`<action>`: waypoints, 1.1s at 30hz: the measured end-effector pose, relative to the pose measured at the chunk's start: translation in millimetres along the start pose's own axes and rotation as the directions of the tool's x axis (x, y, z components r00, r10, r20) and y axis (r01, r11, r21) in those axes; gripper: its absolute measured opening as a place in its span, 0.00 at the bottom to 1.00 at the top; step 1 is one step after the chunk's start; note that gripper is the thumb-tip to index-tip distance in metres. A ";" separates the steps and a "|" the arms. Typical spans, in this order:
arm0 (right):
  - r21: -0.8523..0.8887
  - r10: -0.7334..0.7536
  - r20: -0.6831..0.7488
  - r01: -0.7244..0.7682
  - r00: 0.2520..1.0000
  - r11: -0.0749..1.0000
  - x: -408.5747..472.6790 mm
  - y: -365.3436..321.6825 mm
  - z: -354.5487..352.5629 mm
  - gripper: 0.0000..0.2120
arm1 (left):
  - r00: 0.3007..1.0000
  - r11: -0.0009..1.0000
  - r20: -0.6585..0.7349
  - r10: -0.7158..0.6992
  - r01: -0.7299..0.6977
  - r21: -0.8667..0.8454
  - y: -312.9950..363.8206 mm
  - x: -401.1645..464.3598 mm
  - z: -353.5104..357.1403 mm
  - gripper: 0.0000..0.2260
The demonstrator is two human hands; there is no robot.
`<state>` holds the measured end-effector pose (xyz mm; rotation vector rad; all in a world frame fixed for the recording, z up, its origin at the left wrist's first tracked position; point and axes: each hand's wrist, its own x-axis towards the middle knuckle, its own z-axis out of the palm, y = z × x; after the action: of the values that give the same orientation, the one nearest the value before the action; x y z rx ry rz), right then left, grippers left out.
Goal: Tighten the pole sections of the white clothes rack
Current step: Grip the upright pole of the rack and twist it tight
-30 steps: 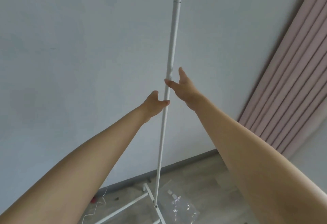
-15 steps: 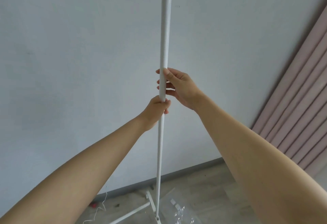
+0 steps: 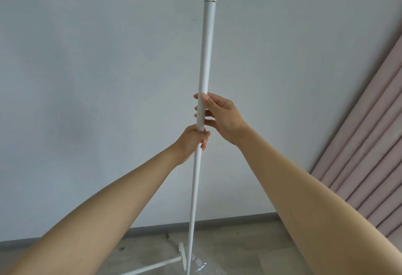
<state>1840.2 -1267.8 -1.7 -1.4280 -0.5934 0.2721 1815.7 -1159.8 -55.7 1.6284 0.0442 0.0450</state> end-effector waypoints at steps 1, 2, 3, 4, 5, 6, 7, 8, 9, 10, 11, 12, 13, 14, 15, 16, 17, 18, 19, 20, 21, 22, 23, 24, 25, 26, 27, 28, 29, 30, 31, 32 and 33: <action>0.005 0.004 0.013 -0.004 1.000 1.000 -4.8 -0.6 -10.2 0.10 | 1.000 1.000 -0.003 -0.002 0.002 -0.005 -0.4 0.3 10.8 0.15; 0.011 0.005 0.025 -0.005 1.000 1.000 -8.0 -0.8 -17.3 0.10 | 1.000 1.000 -0.008 -0.005 0.005 -0.009 -1.1 0.1 18.2 0.16; 0.016 0.003 0.035 -0.003 0.999 1.000 -10.6 -1.3 -23.4 0.10 | 1.000 1.000 -0.014 -0.006 0.006 -0.013 -1.4 0.1 24.7 0.16; 0.018 -0.002 0.044 0.001 0.999 1.000 -11.8 -1.4 -26.3 0.10 | 1.000 1.000 -0.023 -0.009 0.009 -0.018 -2.0 -0.1 27.9 0.15; 0.019 -0.004 0.054 0.003 0.999 1.000 -12.9 -1.2 -27.7 0.10 | 0.999 1.000 -0.033 -0.014 0.013 -0.027 -2.3 -1.0 29.7 0.15; 0.021 -0.006 0.063 0.005 0.998 1.000 -13.2 -0.3 -26.7 0.11 | 0.999 0.999 -0.043 -0.019 0.017 -0.034 -2.3 -2.1 29.2 0.14; 0.022 -0.008 0.073 0.006 0.997 1.000 -13.1 1.0 -24.9 0.11 | 0.998 0.999 -0.051 -0.022 0.020 -0.039 -1.7 -3.9 28.2 0.14; 0.024 -0.008 0.083 0.006 0.997 1.000 -12.8 2.6 -22.0 0.12 | 0.998 0.999 -0.061 -0.022 0.020 -0.033 -1.3 -6.0 26.4 0.13; 0.020 -0.003 0.084 0.001 0.996 1.000 -13.1 3.9 -20.3 0.13 | 0.998 1.000 -0.059 -0.020 0.019 -0.021 -1.3 -7.5 25.9 0.13; 0.020 0.006 0.082 -0.008 0.997 1.000 -13.4 5.2 -18.5 0.14 | 0.998 1.000 -0.060 -0.019 0.019 0.005 -0.6 -9.4 25.1 0.12; 0.019 0.019 0.078 -0.021 0.997 1.000 -13.5 6.4 -17.8 0.15 | 0.998 0.999 -0.057 -0.015 0.017 0.036 0.0 -10.5 25.5 0.12; 0.014 0.036 0.080 -0.038 0.996 0.999 -13.8 7.2 -17.3 0.16 | 0.999 0.998 -0.052 -0.010 0.013 0.065 0.6 -11.0 26.0 0.12; 0.004 0.059 0.091 -0.059 0.994 0.998 -14.4 8.2 -17.3 0.18 | 0.999 0.996 -0.045 -0.006 0.010 0.093 0.4 -11.5 26.6 0.12; -0.010 0.080 0.107 -0.079 0.991 0.997 -14.5 8.7 -17.7 0.19 | 0.999 0.992 -0.038 -0.001 0.006 0.125 0.4 -11.9 26.7 0.11; -0.028 0.100 0.129 -0.097 0.987 0.995 -14.7 9.6 -18.3 0.21 | 0.999 0.988 -0.034 -0.005 0.010 0.154 -1.3 -12.8 26.4 0.10; -0.047 0.116 0.146 -0.110 0.982 0.993 -15.0 10.7 -18.8 0.22 | 0.999 0.983 -0.029 -0.019 0.024 0.183 -3.8 -13.9 25.9 0.08; -0.065 0.124 0.155 -0.115 0.980 0.991 -15.1 11.8 -18.9 0.23 | 0.999 0.976 -0.026 -0.046 0.050 0.213 -7.3 -15.1 25.3 0.05; -0.072 0.124 0.156 -0.114 0.980 0.991 -15.2 14.0 -17.2 0.23 | 0.996 0.965 -0.026 -0.087 0.090 0.246 -11.5 -17.0 24.1 0.04; -0.074 0.116 0.146 -0.106 0.983 0.992 -15.4 15.8 -14.9 0.23 | 0.992 0.953 -0.030 -0.126 0.129 0.275 -15.3 -18.4 23.1 0.05; -0.071 0.104 0.128 -0.095 0.986 0.993 -15.8 17.3 -12.1 0.23 | 0.988 0.942 -0.038 -0.151 0.155 0.297 -18.0 -19.5 22.4 0.06; -0.066 0.091 0.109 -0.084 0.990 0.994 -16.3 18.3 -9.8 0.23 | 0.987 0.937 -0.045 -0.156 0.162 0.310 -19.3 -20.1 22.1 0.07; -0.062 0.079 0.095 -0.073 0.992 0.995 -16.9 18.8 -8.7 0.23 | 0.988 0.935 -0.048 -0.149 0.157 0.317 -18.9 -20.2 22.5 0.07; -0.059 0.072 0.089 -0.067 0.993 0.996 -17.8 18.8 -9.3 0.23 | 0.989 0.937 -0.044 -0.143 0.149 0.315 -17.8 -20.4 23.9 0.08; -0.056 0.069 0.094 -0.064 0.993 0.996 -18.9 18.2 -11.4 0.23 | 0.990 0.941 -0.035 -0.137 0.141 0.308 -16.8 -20.4 25.7 0.09; -0.053 0.070 0.102 -0.065 0.992 0.996 -20.4 17.1 -14.5 0.22 | 0.991 0.944 -0.023 -0.130 0.131 0.304 -16.6 -20.6 28.4 0.09; -0.049 0.071 0.105 -0.066 0.992 0.997 -23.0 16.3 -18.9 0.22 | 0.992 0.944 -0.013 -0.125 0.123 0.308 -17.4 -21.4 32.8 0.10; -0.047 0.069 0.103 -0.065 0.992 0.997 -25.5 15.8 -23.1 0.22 | 0.993 0.942 -0.008 -0.117 0.114 0.314 -18.1 -22.4 37.7 0.11; -0.047 0.066 0.095 -0.061 0.993 0.997 -28.0 15.8 -27.1 0.22 | 0.994 0.943 -0.005 -0.107 0.103 0.317 -18.5 -22.7 43.3 0.11; -0.051 0.062 0.086 -0.057 0.994 0.997 -32.4 15.8 -33.1 0.22 | 0.995 0.946 -0.001 -0.102 0.097 0.309 -18.6 -23.2 52.1 0.11; -0.054 0.057 0.078 -0.052 0.995 0.997 -33.7 14.8 -35.9 0.22 | 0.995 0.948 0.000 -0.095 0.091 0.305 -17.3 -22.7 56.2 0.12; -0.057 0.055 0.073 -0.051 0.996 0.997 -36.2 13.0 -42.6 0.22 | 0.996 0.949 0.004 -0.089 0.083 0.304 -14.4 -23.0 64.4 0.11; -0.056 0.051 0.070 -0.047 0.996 0.997 -38.5 9.3 -51.1 0.22 | 0.996 0.948 0.011 -0.084 0.077 0.308 -9.3 -22.8 73.8 0.11; -0.057 0.048 0.068 -0.044 0.997 0.997 -39.8 4.8 -58.7 0.22 | 0.997 0.947 0.020 -0.078 0.068 0.312 -4.7 -22.2 80.8 0.11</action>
<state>1839.5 -1337.2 -17.0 -1.4920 -0.6293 0.3452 1798.1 -1241.3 -65.0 1.9423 0.0906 -0.0485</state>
